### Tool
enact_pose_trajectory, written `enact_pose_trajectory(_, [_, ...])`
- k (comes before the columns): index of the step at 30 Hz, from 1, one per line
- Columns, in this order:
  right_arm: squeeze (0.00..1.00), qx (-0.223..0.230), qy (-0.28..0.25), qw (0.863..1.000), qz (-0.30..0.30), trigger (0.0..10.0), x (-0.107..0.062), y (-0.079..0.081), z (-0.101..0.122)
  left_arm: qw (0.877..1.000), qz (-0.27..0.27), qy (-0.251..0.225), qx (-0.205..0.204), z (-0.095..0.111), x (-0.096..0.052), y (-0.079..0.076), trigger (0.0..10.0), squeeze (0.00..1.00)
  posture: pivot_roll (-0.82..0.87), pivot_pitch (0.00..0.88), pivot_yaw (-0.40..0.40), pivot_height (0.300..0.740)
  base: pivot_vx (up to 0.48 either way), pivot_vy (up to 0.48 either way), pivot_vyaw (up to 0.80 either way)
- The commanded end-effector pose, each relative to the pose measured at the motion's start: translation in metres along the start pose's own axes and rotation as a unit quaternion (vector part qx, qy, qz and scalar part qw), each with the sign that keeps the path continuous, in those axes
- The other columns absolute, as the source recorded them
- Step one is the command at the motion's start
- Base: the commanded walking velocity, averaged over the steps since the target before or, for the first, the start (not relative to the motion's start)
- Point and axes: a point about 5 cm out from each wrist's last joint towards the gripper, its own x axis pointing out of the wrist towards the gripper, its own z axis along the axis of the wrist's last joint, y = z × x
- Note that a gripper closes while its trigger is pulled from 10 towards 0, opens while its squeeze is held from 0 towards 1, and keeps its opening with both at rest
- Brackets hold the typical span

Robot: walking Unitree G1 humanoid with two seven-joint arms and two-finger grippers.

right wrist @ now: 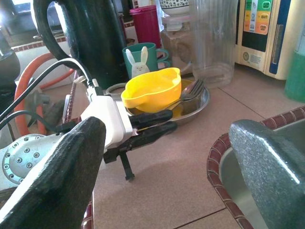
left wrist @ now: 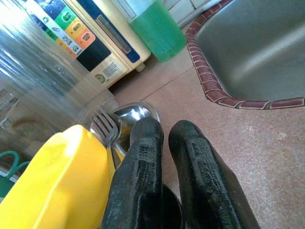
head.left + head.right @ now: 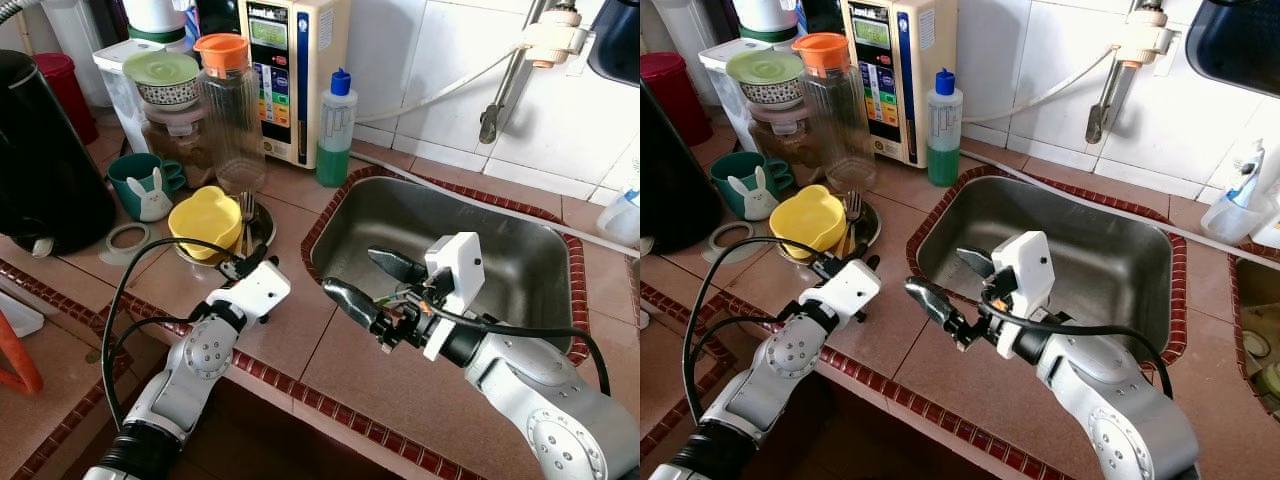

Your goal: Kitchen organization

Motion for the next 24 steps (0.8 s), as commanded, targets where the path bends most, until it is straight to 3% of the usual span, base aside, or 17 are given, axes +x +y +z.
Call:
enact_pose_trajectory(1, [0.00, -0.008, -0.006, 1.000, -0.004, 10.0, -0.001, -0.001, 0.003, 1.000, 0.004, -0.009, 0.005, 0.004, 0.003, 0.003, 0.0, 0.00, 0.07, 0.035, 0.006, 0.740, 0.000, 0.000, 0.00])
enact_pose_trajectory(7, [0.00, -0.009, -0.005, 1.000, -0.004, 10.0, -0.001, -0.001, 0.003, 1.000, 0.005, -0.010, 0.000, 0.004, 0.002, 0.003, 0.0, 0.00, 0.07, 0.034, 0.006, 0.740, 0.000, 0.000, 0.00])
enact_pose_trajectory(24, [0.00, -0.014, -0.002, 1.000, -0.001, 10.0, 0.000, -0.001, 0.002, 0.993, 0.062, -0.097, 0.007, 0.041, 0.008, 0.022, 0.0, 0.00, 0.08, 0.029, 0.005, 0.740, 0.000, 0.000, 0.00])
